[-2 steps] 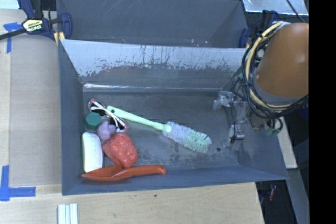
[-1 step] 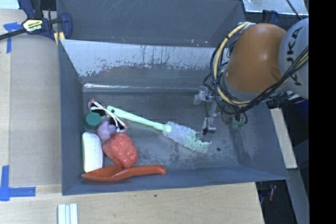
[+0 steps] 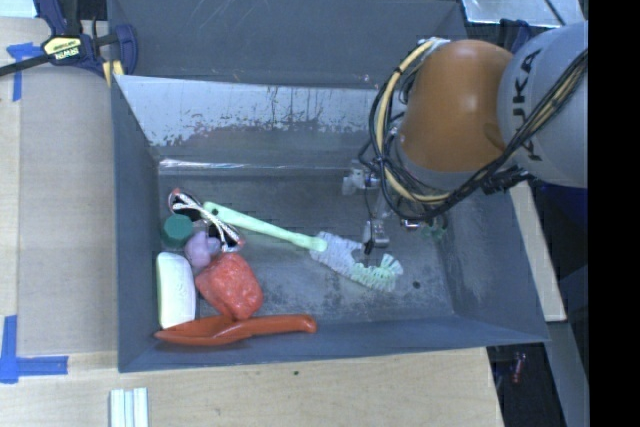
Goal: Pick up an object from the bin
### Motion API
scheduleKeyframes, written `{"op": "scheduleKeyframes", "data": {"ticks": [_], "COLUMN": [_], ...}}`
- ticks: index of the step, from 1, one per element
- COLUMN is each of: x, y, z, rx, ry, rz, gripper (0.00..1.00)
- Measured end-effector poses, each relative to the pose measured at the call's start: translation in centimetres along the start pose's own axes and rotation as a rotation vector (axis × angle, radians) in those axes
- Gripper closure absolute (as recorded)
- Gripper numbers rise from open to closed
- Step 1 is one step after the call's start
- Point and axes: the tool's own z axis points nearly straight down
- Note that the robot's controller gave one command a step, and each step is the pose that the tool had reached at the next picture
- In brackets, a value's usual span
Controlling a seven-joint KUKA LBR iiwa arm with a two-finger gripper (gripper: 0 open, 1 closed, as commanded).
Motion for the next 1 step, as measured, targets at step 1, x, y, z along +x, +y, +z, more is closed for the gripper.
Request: {"op": "scheduleKeyframes", "data": {"ticks": [1], "x": [0.69], "y": [0.57], "z": [2.72], "rx": [-0.001], "ry": [0.006], "rz": [0.325], "gripper": [0.00]}}
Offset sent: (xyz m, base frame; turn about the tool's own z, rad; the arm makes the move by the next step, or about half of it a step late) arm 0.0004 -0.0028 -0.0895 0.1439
